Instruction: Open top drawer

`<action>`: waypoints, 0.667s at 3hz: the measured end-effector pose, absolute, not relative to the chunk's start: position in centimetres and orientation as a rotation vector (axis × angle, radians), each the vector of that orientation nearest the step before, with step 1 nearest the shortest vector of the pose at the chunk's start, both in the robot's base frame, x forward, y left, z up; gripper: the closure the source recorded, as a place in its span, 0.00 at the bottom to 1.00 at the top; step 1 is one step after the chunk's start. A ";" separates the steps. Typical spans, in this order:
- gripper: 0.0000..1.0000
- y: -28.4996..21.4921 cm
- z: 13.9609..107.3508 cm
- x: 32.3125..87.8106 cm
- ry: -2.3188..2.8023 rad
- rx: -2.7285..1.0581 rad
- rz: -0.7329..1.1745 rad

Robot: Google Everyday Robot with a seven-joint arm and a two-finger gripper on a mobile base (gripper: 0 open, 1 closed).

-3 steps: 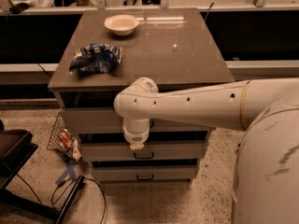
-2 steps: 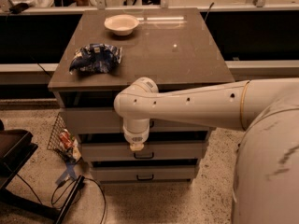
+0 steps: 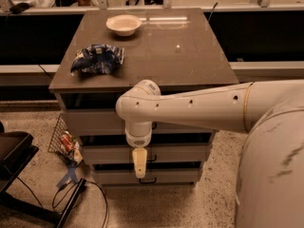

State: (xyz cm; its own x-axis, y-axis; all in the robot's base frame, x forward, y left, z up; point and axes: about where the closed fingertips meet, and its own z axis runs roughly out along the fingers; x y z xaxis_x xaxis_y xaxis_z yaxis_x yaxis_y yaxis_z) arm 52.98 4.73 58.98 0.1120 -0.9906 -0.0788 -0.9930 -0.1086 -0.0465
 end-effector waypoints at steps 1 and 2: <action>0.00 4.7 59.0 53.0 2.037 -2.276 0.042; 0.00 4.7 59.0 53.0 2.037 -2.276 0.042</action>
Offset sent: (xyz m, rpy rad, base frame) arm 0.0040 -0.0050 0.0255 -0.0088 -0.0431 -0.0080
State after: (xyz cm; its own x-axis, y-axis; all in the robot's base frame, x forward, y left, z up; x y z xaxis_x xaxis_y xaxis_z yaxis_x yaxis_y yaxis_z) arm 52.98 4.73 58.98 0.1120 -0.9906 -0.0787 -0.9930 -0.1086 -0.0465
